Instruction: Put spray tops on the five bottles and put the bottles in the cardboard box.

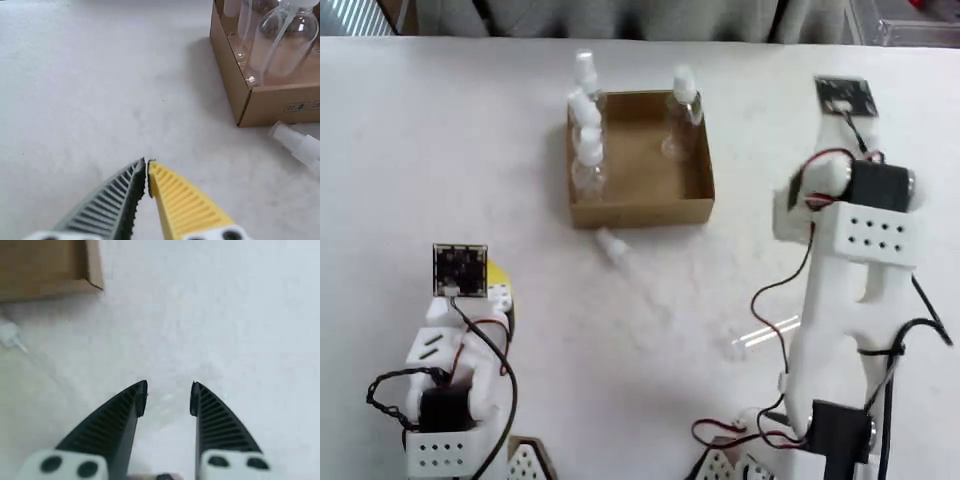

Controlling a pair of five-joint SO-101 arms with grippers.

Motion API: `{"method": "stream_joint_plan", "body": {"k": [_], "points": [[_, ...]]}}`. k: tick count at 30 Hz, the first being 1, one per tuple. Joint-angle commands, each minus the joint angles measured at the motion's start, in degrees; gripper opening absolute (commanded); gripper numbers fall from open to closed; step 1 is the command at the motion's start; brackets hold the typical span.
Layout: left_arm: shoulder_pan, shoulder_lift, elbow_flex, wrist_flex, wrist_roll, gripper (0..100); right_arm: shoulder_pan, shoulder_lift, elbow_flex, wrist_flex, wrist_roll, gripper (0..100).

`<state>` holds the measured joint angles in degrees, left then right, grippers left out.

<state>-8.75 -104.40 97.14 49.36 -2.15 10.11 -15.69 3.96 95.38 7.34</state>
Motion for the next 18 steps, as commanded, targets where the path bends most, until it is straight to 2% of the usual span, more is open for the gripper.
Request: {"method": "stream_joint_plan", "body": {"k": [1, 8, 18], "points": [[-0.57, -0.31, -0.18, 0.18, -0.44, 2, 6.37, -2.07, 5.10, 0.57, 0.00, 10.2], [-0.57, -0.31, -0.18, 0.18, -0.44, 2, 15.69, -2.07, 13.89, 0.66, 0.09, 9.8], [-0.48, -0.31, -0.18, 0.18, -0.44, 2, 15.87, -1.45, 19.87, -1.36, -0.18, 10.1]]}}
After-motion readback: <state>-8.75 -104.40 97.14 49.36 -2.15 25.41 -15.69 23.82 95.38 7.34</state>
